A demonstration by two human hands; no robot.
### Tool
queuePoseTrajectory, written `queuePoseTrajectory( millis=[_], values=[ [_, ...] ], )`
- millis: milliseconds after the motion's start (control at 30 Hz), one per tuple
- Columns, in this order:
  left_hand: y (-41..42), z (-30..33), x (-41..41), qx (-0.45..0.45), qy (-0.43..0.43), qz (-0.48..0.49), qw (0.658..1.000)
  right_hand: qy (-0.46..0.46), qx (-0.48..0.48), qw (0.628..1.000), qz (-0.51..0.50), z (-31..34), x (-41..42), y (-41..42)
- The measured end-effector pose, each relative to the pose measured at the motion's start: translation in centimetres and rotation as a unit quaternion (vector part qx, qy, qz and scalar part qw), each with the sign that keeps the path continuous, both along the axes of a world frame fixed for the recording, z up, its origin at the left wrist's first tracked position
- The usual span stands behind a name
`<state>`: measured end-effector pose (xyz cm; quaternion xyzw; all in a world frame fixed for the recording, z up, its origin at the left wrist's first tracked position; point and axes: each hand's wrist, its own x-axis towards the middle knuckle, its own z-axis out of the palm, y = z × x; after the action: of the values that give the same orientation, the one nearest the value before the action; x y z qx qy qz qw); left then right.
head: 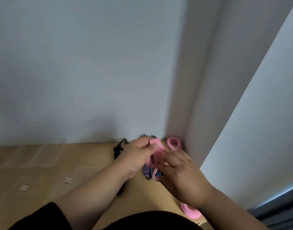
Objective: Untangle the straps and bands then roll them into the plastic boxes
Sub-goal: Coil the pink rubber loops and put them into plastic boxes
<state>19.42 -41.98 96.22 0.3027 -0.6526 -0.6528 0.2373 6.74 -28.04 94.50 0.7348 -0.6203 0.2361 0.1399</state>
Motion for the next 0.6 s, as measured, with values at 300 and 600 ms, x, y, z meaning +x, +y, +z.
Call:
queuePoseTrajectory(
  millis=[300,600],
  values=[
    [0.0,1.5,-0.3,-0.11,-0.014,-0.095,0.989,-0.345,0.064,0.927,-0.132,5.1,-0.6,-0.9],
    [-0.6,1.0,-0.7,-0.054,0.008,-0.077,0.996,-0.385,0.119,0.9,-0.166,6.9,-1.2,-2.6]
  ],
)
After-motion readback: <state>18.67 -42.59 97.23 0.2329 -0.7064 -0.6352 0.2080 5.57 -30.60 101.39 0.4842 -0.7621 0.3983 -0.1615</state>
